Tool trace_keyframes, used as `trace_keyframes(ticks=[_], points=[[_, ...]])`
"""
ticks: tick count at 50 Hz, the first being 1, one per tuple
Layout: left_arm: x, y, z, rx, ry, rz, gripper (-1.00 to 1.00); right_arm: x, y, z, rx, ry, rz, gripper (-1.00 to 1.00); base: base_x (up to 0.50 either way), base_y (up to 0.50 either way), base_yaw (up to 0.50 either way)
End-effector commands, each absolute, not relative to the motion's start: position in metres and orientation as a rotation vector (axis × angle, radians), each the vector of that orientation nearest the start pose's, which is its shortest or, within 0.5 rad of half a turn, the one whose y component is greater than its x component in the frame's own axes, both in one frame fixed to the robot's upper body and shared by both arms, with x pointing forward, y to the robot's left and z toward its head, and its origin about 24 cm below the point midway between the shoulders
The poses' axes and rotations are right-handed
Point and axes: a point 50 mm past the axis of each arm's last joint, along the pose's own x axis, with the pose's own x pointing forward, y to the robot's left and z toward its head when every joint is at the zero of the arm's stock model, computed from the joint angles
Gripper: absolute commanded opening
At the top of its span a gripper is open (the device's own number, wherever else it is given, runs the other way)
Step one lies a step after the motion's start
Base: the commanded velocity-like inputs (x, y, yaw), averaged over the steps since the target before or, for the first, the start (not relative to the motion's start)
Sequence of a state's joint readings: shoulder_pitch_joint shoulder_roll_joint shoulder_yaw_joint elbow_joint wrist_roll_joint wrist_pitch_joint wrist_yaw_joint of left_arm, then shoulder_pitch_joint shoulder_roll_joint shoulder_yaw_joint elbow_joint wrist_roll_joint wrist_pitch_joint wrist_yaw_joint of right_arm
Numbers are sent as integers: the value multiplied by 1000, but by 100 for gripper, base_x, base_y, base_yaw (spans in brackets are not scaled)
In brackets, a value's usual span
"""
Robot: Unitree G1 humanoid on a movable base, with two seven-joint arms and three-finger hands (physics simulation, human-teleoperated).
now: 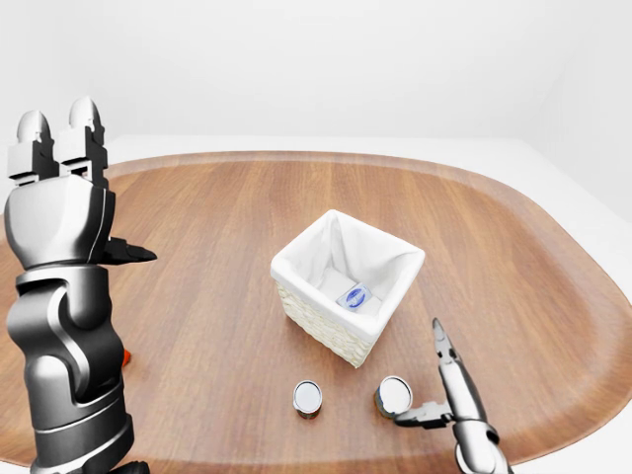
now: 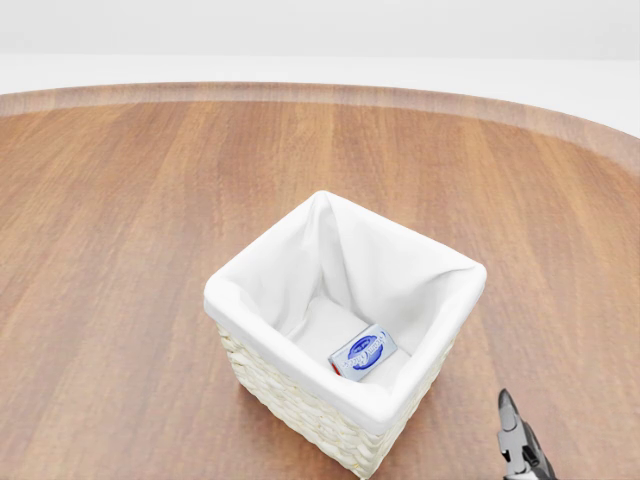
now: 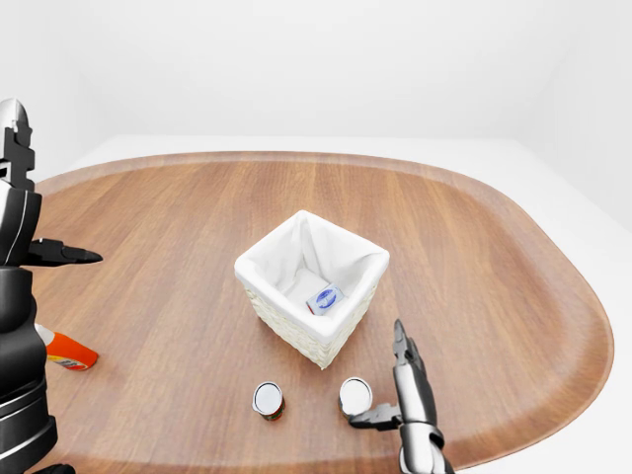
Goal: Pick up the alphabet soup and the cream cheese box, and put them in the basket.
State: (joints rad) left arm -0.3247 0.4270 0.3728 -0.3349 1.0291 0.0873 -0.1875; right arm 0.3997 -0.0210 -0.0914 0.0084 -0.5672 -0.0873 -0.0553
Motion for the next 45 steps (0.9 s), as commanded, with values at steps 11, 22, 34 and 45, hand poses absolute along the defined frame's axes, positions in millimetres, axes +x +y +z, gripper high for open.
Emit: trace_keyframes(ticks=[11, 22, 34, 45], points=[[256, 262, 234, 1360, -350, 567, 100, 160, -181, -32, -664, 314, -46, 100, 0, 0, 0], [257, 262, 233, 1355, -349, 567, 100, 163, -175, -35, -714, 300, -14, 100, 0, 0, 0], [256, 262, 234, 1358, -353, 566, 100, 157, -171, -42, -806, 306, 21, 100, 0, 0, 0], [256, 261, 234, 1362, -353, 565, 100, 155, -165, -45, -856, 301, 67, 100, 0, 0, 0]])
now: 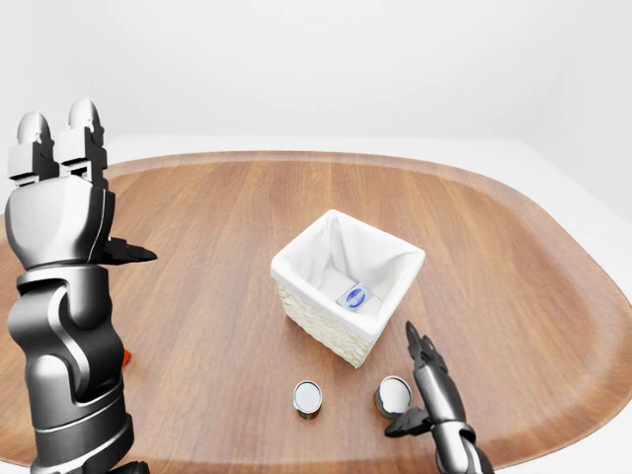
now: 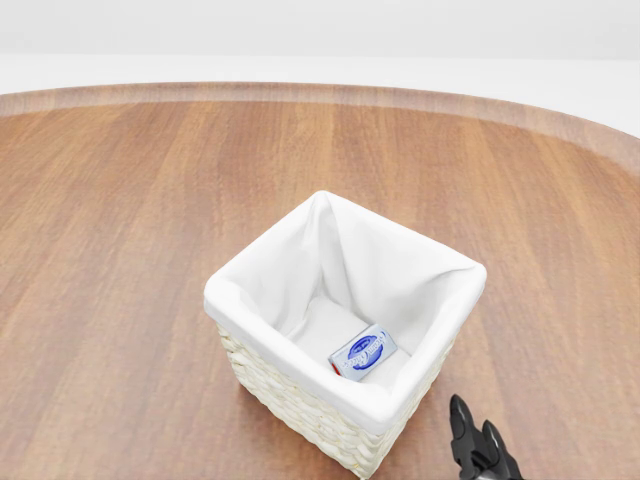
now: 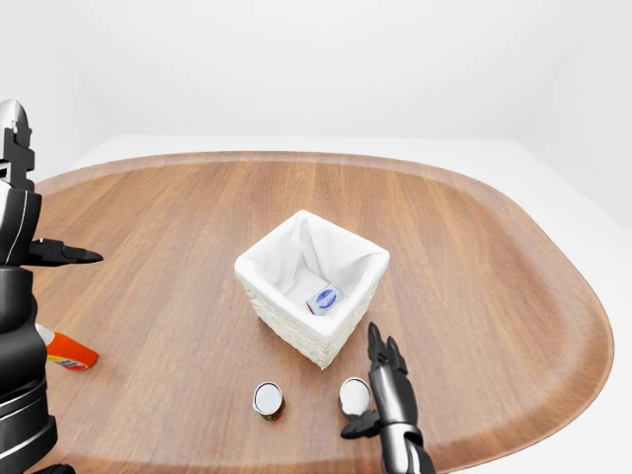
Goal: Pick up the alphabet soup and the cream cheese box, and put them in the basket.
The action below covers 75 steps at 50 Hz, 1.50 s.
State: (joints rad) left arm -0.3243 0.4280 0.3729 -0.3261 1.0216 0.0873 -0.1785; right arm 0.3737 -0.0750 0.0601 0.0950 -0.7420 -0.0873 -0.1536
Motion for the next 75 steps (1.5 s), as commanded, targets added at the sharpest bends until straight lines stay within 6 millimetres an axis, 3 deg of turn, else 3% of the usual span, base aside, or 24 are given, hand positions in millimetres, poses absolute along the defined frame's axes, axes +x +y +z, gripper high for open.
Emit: trace_keyframes(ticks=[1, 13, 36, 63, 64, 65, 75], points=[[256, 262, 233, 1356, -352, 567, 100, 154, -164, -46, -859, 299, 73, 100, 0, 0, 0], [255, 261, 234, 1362, -354, 564, 100, 153, -158, -43, -851, 281, 102, 100, 0, 0, 0], [256, 260, 235, 1371, -349, 561, 100, 158, -164, -63, -915, 335, 101, 100, 0, 0, 0], [255, 260, 235, 1369, -352, 562, 100, 157, -161, -73, -978, 343, 128, 100, 0, 0, 0], [255, 260, 235, 1369, -352, 562, 100, 157, -162, -73, -978, 344, 126, 21, 0, 0, 0], [256, 260, 235, 1369, -352, 562, 100, 157, -162, -74, -984, 343, 124, -100, 0, 0, 0], [256, 260, 235, 1369, -353, 561, 100, 157, -159, -70, -975, 329, 134, -100, 0, 0, 0]])
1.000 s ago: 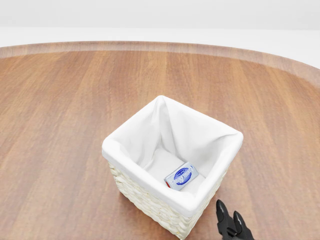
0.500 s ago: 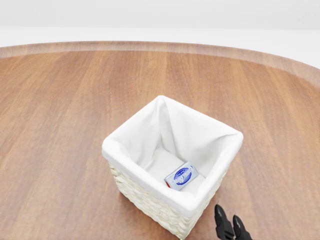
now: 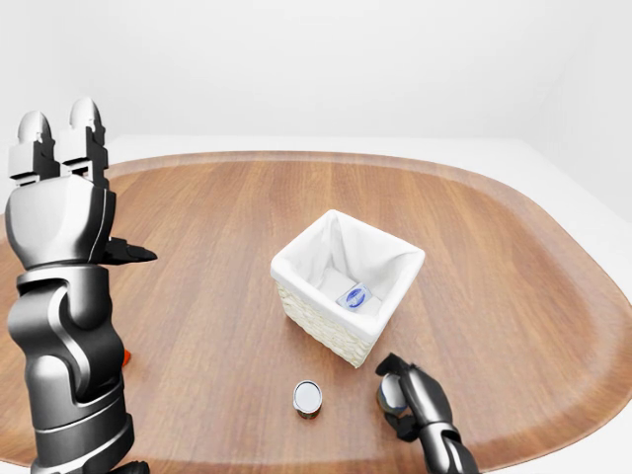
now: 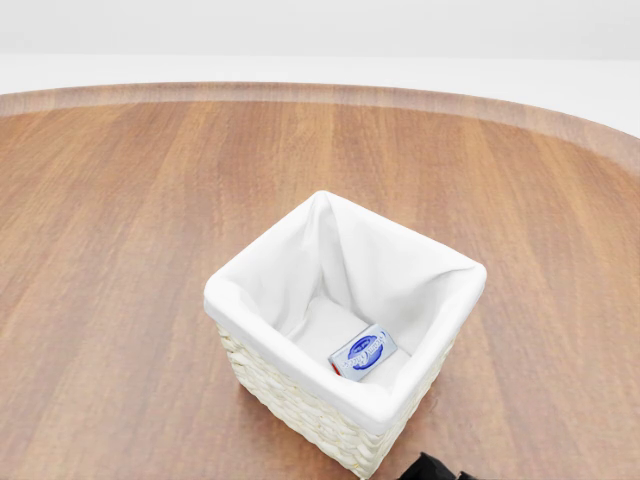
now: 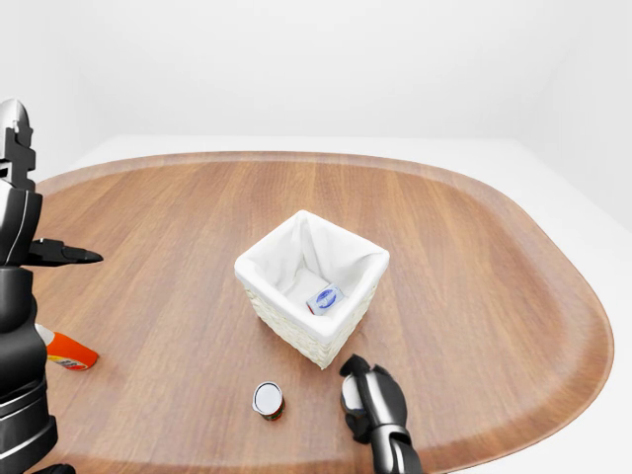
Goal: Pick up the alphabet soup and the cream cheese box, and put them in the basket.
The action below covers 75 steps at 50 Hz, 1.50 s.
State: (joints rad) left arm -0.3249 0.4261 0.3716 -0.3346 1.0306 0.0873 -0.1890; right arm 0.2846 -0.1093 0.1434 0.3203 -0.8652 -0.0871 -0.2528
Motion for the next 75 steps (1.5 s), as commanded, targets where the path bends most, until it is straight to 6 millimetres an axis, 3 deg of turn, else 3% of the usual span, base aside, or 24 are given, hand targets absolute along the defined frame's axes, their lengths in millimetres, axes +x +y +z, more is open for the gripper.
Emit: trace_keyframes(ticks=[1, 17, 34, 47, 75], points=[[256, 260, 235, 1368, -353, 562, 100, 157, -159, -69, -974, 328, 135, -100, 0, 0, 0], [256, 260, 234, 1368, -350, 560, 100, 154, -166, -58, -938, 322, 109, -100, 0, 0, 0], [256, 261, 234, 1363, -353, 564, 100, 151, -193, -44, -904, 335, -47, -100, 0, 0, 0], [256, 261, 234, 1361, -353, 564, 100, 160, -204, -39, -881, 311, -173, -100, 0, 0, 0], [257, 260, 234, 1365, -349, 558, 100, 174, -215, 18, -729, 117, -338, -100, 0, 0, 0]])
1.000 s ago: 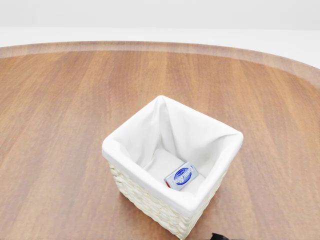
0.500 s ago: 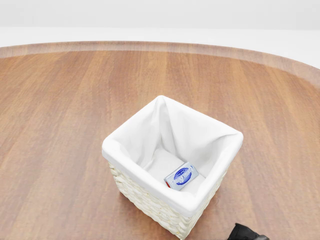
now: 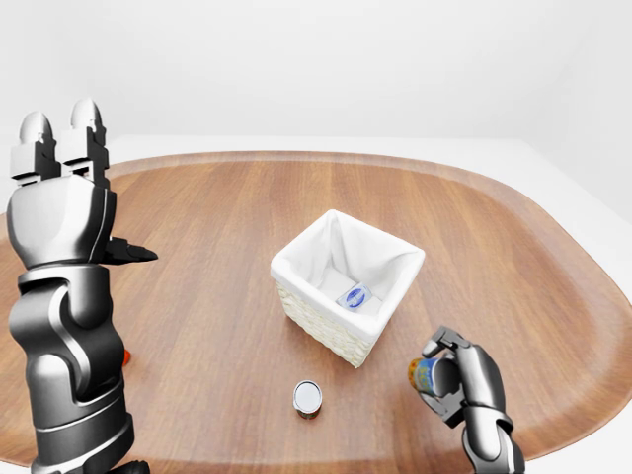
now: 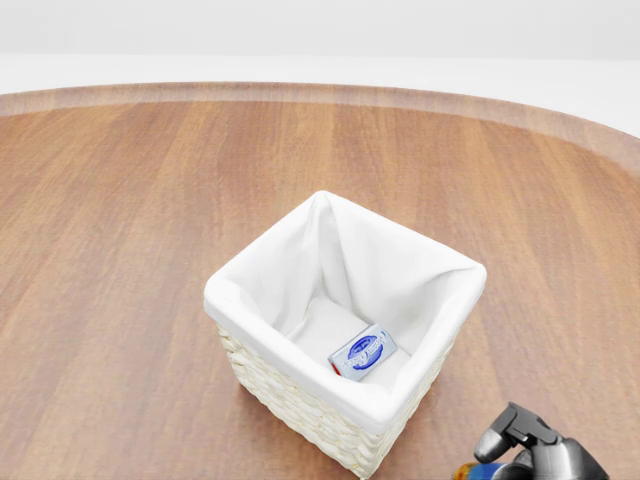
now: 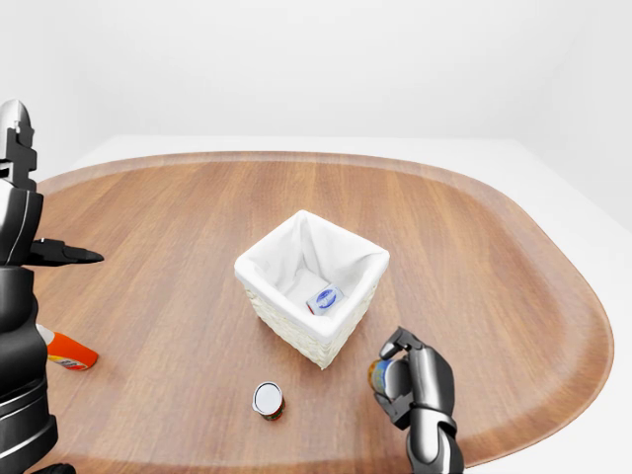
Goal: Pick up the alphabet soup and the cream cheese box, and put them in the basket.
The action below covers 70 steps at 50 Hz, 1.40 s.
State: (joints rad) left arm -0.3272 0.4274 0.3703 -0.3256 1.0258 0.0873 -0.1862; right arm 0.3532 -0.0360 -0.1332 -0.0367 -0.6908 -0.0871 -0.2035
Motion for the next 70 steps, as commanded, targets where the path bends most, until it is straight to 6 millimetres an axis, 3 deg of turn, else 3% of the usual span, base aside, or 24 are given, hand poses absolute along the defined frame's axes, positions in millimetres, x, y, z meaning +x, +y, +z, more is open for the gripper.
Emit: trace_keyframes(ticks=[1, 21, 23, 30, 53, 70], points=[[257, 260, 234, 1364, -349, 558, 100, 174, -215, 20, -725, 110, -338, -100, 0, 0, 0], [256, 260, 235, 1368, -350, 558, 100, 178, -215, 65, -688, -48, -351, -100, 0, 0, 0], [256, 260, 235, 1371, -351, 557, 100, 178, -209, 71, -603, -79, -301, -100, 0, 0, 0], [255, 260, 236, 1373, -348, 556, 100, 177, -202, 97, -592, -180, -280, -100, 0, 0, 0], [257, 260, 233, 1367, -344, 554, 100, 191, -165, 178, -737, -575, -140, -100, 0, 0, 0], [256, 259, 234, 1371, -347, 555, 100, 222, -148, 201, -853, -594, -51, -100, 0, 0, 0]])
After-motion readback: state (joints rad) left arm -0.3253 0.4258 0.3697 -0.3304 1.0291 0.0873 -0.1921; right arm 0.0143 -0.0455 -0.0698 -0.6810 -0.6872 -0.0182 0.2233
